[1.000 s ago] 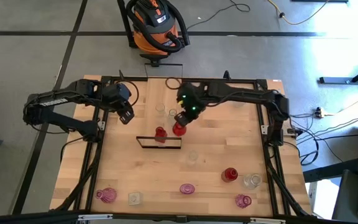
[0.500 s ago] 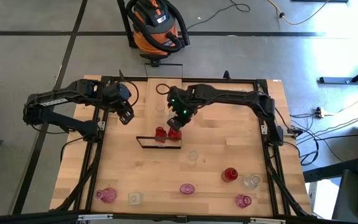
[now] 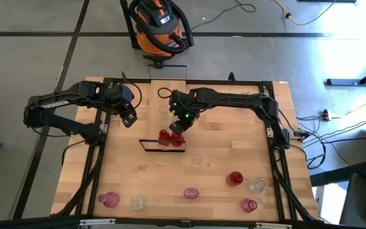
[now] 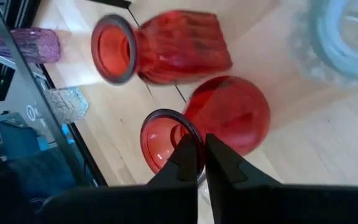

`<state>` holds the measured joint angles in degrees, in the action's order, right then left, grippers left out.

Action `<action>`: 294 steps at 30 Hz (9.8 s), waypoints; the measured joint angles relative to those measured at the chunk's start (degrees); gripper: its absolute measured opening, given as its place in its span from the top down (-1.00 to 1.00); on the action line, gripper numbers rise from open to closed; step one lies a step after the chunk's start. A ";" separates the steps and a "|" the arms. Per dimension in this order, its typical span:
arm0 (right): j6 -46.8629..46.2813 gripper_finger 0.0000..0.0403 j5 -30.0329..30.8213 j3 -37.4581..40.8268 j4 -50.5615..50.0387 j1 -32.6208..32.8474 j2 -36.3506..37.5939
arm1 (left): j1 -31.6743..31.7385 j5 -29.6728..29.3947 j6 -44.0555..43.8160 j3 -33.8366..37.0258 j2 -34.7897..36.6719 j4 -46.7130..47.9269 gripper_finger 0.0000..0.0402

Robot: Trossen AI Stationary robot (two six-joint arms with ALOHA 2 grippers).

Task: Sort vases onto shelf
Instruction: Put the red vase on the shelf, then put the transparent vase on the shelf

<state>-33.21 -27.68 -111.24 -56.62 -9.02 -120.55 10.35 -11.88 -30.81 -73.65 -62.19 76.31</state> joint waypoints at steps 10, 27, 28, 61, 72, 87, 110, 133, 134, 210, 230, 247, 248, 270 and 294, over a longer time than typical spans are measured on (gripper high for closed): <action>-0.11 0.68 0.95 -0.02 0.01 0.00 -0.43 | 0.00 -0.02 -0.42 -0.02 0.00 0.22 0.73; 5.16 0.58 9.65 -12.12 -19.23 -0.04 -0.02 | 0.02 2.36 -0.15 -0.02 0.00 0.23 0.73; 5.47 0.58 11.29 -12.55 -21.85 0.38 0.32 | 0.02 2.36 -0.13 -0.02 0.00 0.22 0.73; -12.47 0.78 16.42 10.37 -10.61 17.77 18.08 | 0.00 4.13 0.62 0.02 0.00 -0.27 0.73; -17.58 0.98 14.03 25.36 0.44 17.62 23.44 | 0.00 5.95 -0.15 0.07 0.00 0.37 0.73; -17.53 0.98 13.62 25.38 5.23 17.62 22.70 | 0.02 6.67 -0.13 0.07 0.00 0.40 0.73; -10.25 1.00 9.21 22.19 -0.22 16.40 16.04 | 0.02 6.65 1.44 0.09 0.00 0.66 0.73; -10.08 0.61 8.57 21.64 1.64 14.88 17.89 | 0.00 6.67 -0.20 0.09 0.02 0.31 0.73; -10.24 0.55 8.57 21.64 1.64 14.88 18.25 | 0.00 6.67 -0.20 0.09 0.02 0.33 0.73; 1.13 1.00 18.27 -11.04 -25.22 2.56 20.44 | -8.01 15.58 25.35 0.07 -9.79 -47.84 0.21; 0.47 1.00 13.55 -11.04 -14.98 -1.90 20.44 | -5.97 10.61 26.85 0.04 -17.33 -63.00 -0.59; 0.52 1.00 10.04 -11.04 -10.79 -2.80 20.42 | -4.08 9.51 28.00 0.07 -20.90 -66.20 -0.49; 0.53 1.00 10.12 -11.04 -10.78 -2.80 20.42 | -3.97 9.40 28.00 0.07 -20.90 -66.20 -0.45; 0.92 0.89 13.07 -11.04 -8.34 -2.80 20.44 | -1.51 12.80 26.17 -0.04 -20.45 -64.36 0.08; 7.93 0.59 24.97 -18.21 -12.78 -4.20 25.33 | -0.85 -12.97 25.64 12.65 8.13 -58.65 0.23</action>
<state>-25.28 -2.71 -129.45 -69.40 -13.21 -95.22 9.50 -24.85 -5.16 -61.00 -54.06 17.66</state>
